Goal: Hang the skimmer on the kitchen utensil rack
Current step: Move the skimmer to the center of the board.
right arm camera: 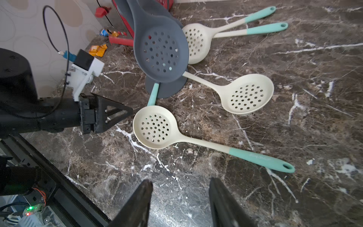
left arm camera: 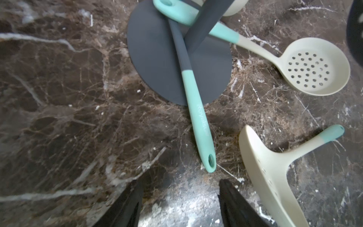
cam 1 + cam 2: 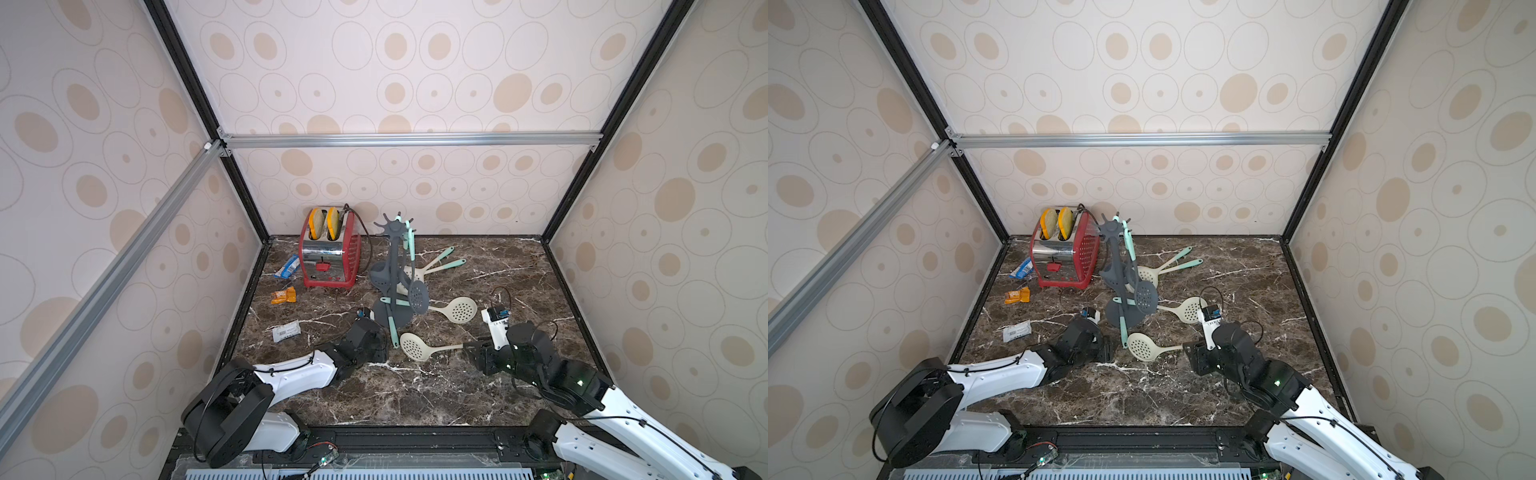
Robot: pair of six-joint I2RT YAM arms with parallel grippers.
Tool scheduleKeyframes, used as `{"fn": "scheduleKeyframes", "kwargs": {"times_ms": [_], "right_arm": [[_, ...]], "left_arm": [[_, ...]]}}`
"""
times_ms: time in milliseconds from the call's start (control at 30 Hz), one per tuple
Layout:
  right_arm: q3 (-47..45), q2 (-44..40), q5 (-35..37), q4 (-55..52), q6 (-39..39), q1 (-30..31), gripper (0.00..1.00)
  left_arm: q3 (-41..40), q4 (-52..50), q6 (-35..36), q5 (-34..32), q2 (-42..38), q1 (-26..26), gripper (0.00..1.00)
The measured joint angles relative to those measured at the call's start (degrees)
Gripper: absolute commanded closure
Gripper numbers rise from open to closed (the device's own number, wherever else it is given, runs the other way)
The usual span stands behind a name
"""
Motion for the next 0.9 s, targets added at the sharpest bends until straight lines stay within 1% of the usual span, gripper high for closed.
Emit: {"fn": "scheduleKeyframes", "kwargs": {"times_ms": [267,500,733,900], "right_arm": [[0.0,-2.7,1.6,-3.4,0.0,0.0,0.48],[0.1,-4.9,3.8,-6.5,-0.4,0.0,0.48],[0.1,-6.1,4.8,-8.4,-0.5,0.0,0.48],[0.1,-6.4,5.5,-9.3,-0.5,0.0,0.48]], "left_arm": [[6.6,0.0,0.9,-1.2,8.3,0.0,0.37],[11.1,-3.0,1.4,-3.1,14.2,-0.3,0.37],[15.7,-8.6,2.2,-6.8,16.5,-2.1,0.36],[17.7,-11.8,1.9,-9.7,18.5,-3.0,0.40]]}}
